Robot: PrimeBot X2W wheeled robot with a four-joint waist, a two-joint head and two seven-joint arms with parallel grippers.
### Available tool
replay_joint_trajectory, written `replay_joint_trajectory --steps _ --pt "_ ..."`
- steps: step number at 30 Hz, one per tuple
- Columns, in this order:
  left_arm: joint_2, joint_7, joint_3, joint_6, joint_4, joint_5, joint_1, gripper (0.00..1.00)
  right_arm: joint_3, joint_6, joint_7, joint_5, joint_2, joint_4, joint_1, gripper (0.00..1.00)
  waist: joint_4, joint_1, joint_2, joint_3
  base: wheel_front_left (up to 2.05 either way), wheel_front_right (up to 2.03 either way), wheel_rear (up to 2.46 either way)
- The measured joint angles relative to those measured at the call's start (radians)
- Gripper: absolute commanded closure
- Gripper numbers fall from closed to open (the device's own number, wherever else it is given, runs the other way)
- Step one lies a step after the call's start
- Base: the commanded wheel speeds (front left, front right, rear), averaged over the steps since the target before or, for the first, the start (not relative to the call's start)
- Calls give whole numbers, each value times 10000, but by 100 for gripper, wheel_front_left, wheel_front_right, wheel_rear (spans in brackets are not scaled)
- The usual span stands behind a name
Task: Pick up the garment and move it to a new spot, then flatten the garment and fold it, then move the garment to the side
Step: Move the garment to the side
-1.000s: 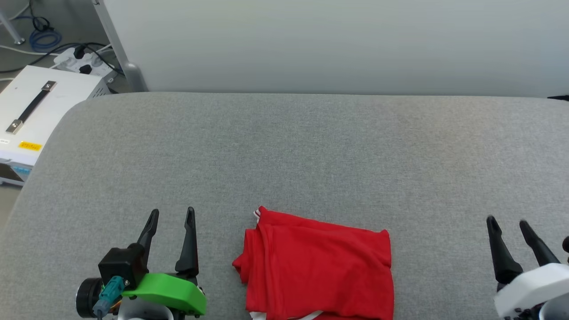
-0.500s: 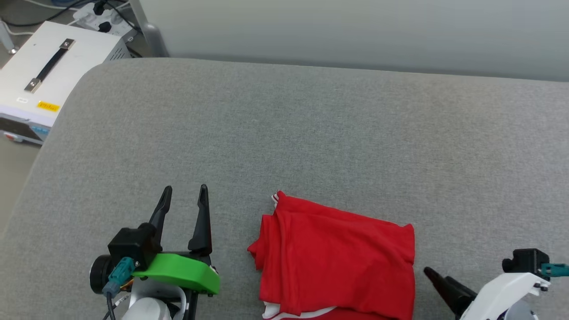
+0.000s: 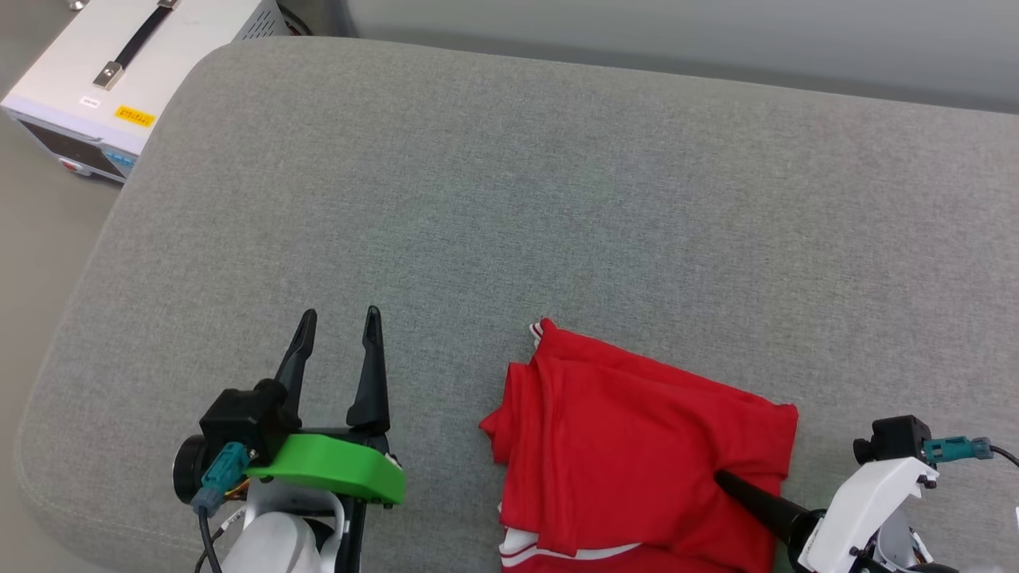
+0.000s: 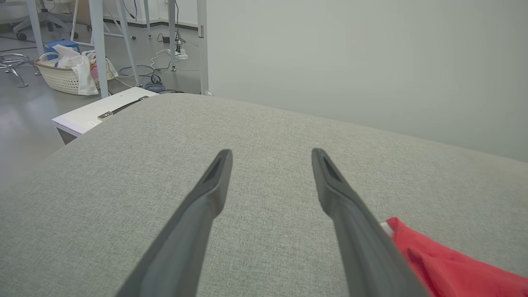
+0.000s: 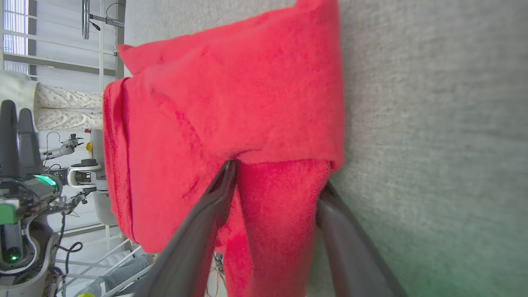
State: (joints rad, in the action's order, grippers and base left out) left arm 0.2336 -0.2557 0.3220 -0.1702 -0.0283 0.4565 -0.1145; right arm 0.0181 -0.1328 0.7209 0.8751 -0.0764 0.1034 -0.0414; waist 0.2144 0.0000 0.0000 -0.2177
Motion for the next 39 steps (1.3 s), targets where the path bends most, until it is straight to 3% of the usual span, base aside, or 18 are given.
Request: replay_joint_trajectory --steps 8,14,22,28,33,39 --pt "-136 0 -382 253 -286 -320 28 0 -61 4 153 261 31 27 138 100 -9 0 0 135 0 0 0" --pt "-119 -2 -583 336 -249 -468 208 0 -533 13 136 -387 -474 -619 183 100 -486 0 0 455 0 0 0" --pt "-44 -2 -746 349 117 -602 404 0 -474 15 451 -1197 -1567 -1078 510 100 -1940 0 0 646 0 0 0" --pt "184 44 -677 437 485 -729 138 0 -410 15 280 -1442 -1942 -882 1376 100 -3154 0 0 493 0 0 0" --pt "495 420 -627 527 1035 -1007 -441 0 -474 15 -359 -2249 -2677 -558 2467 100 -4066 0 0 43 0 0 0" --pt "855 980 -387 702 1647 -1266 -1157 0 -58 13 -1344 -3126 -3555 585 3947 100 -4708 1 0 -948 0 0 0"
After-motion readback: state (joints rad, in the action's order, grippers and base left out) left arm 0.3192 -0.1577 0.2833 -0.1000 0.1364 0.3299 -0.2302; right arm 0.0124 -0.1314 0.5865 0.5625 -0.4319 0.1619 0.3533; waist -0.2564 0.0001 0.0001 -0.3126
